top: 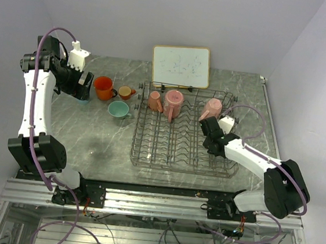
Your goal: Unload the cups from the dish rack
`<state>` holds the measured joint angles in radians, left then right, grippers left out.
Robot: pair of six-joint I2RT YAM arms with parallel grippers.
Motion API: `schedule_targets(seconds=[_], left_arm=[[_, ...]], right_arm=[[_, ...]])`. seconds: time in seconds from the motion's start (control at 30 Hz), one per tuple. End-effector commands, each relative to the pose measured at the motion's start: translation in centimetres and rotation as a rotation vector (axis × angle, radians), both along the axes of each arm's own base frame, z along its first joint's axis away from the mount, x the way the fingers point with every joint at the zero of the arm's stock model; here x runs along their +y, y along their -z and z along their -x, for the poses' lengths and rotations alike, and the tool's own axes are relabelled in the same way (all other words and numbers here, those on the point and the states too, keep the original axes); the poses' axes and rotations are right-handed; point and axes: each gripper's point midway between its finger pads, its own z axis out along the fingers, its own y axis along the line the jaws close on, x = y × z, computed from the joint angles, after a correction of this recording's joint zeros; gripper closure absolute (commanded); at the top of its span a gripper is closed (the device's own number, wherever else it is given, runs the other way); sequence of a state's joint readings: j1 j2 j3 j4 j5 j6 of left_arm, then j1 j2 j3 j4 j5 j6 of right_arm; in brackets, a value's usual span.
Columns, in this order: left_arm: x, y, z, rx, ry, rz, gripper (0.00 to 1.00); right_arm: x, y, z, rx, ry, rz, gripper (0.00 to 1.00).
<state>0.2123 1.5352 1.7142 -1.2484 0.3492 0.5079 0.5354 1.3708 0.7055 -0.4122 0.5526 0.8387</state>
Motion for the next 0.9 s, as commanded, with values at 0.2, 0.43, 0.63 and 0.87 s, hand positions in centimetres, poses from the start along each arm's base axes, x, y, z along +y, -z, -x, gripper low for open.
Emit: schedule_targets(seconds=[0.2,0.43,0.63,0.87], left_arm=[[-1.0,-2.2,0.4,-0.06,0.019,0.035,0.01],[-1.8,-2.7,0.7,-0.096,0.066,0.056,0.01],[-3.9,-2.6,2.1,-0.171,0.213,0.101,0.0],[-6.4,-2.6,4.9,-0.327,0.446,0.091,0.01]], right_arm=[[0.3,-6.6,-2.1,-0.168,-0.028,-0.01,1.0],[1.8,-11.3,-1.7,-0.247,-0.073,-0.13,1.0],[7.2,-14.8,-0.4,-0.257,-0.274,-0.379,1.0],[18.3,-19.7,2.7,-0.21,-0.612,-0.592,1.0]])
